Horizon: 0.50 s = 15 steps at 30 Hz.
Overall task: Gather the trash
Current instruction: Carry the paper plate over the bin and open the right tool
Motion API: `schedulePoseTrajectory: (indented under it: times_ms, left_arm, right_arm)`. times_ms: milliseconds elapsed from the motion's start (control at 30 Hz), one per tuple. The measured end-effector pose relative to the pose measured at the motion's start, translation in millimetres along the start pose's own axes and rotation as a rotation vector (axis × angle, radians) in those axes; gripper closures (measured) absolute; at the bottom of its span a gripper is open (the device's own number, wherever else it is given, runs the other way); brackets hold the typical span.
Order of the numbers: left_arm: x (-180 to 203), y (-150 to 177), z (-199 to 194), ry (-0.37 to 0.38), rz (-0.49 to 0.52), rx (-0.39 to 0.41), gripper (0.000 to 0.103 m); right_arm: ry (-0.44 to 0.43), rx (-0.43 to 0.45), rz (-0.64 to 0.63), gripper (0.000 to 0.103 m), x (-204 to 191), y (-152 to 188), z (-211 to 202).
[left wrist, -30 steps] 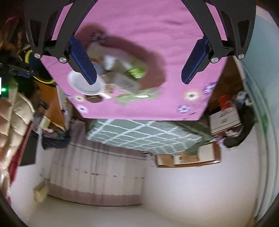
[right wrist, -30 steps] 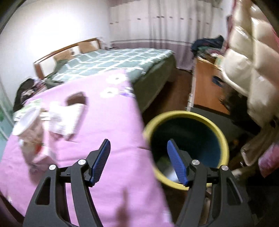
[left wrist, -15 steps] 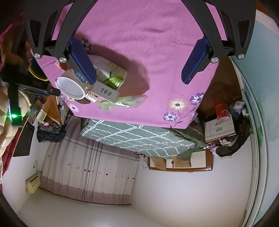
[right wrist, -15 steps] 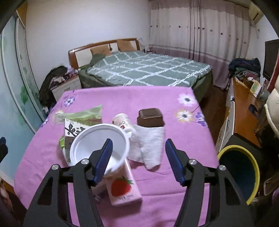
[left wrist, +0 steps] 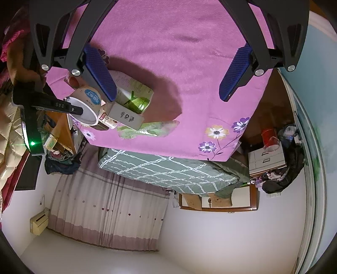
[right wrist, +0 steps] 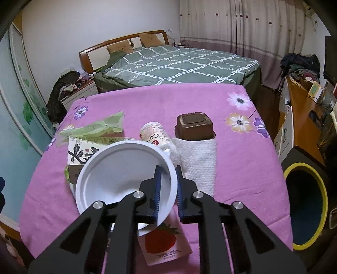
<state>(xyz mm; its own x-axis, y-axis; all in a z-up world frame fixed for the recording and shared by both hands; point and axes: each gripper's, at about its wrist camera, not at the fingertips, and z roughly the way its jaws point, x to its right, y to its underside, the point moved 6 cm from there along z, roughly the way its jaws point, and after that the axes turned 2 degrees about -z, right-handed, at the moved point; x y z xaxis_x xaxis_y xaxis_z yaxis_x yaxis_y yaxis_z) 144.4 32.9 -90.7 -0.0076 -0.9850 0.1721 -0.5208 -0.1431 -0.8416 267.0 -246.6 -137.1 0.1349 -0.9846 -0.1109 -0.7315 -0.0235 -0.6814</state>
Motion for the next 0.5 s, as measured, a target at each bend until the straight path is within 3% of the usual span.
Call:
schedulePoseTrajectory:
  times_ms: [267,500]
  left_arm:
    - [0,1,1,-0.003,0.0,-0.001,0.007]
    - [12,4,6,0.012,0.021,-0.017,0.007]
  right_arm:
    - [-0.025,0.058,0.068,0.094,18,1,-24]
    - [0.04,0.123,0.223,0.094,87,12,-60]
